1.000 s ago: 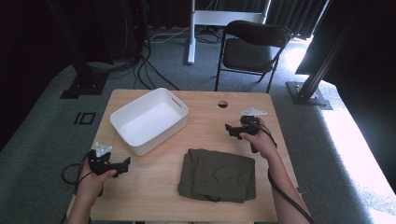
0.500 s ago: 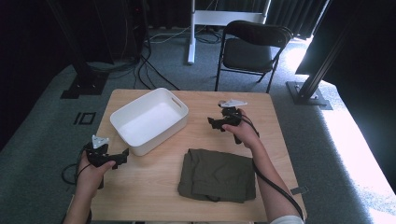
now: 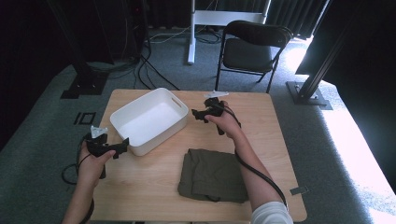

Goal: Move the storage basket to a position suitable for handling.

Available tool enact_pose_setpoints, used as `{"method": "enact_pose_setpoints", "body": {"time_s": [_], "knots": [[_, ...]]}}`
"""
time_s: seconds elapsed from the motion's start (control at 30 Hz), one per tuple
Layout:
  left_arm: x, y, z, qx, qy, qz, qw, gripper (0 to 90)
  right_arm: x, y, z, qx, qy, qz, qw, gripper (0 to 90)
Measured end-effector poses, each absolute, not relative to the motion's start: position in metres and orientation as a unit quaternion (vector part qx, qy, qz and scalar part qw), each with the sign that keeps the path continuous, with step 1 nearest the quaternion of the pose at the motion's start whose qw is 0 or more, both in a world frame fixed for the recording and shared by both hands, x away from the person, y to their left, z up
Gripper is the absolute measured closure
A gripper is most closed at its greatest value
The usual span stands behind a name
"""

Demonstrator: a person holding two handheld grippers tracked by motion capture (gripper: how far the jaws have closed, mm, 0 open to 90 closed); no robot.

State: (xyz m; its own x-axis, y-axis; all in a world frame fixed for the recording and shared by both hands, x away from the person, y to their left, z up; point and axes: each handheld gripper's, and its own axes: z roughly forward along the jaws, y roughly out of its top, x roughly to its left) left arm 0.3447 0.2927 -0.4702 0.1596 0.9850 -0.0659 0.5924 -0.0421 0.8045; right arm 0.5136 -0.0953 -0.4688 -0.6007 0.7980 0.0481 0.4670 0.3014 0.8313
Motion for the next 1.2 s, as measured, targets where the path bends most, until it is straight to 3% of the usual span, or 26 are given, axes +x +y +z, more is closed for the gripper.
{"method": "enact_pose_setpoints", "body": {"time_s": [0.47,0.57,1.2], "knots": [[0.368,0.291,-0.476,0.654,0.610,0.278,0.349,1.0,0.535,-0.054,-0.477,0.400,0.791,0.419,0.195,12.8],[0.370,0.291,-0.480,0.654,0.611,0.303,0.328,1.0,0.535,-0.053,-0.481,0.399,0.797,0.410,0.196,12.6],[0.376,0.290,-0.490,0.644,0.623,0.286,0.338,1.0,0.520,-0.072,-0.481,0.391,0.801,0.408,0.200,12.6]]}}
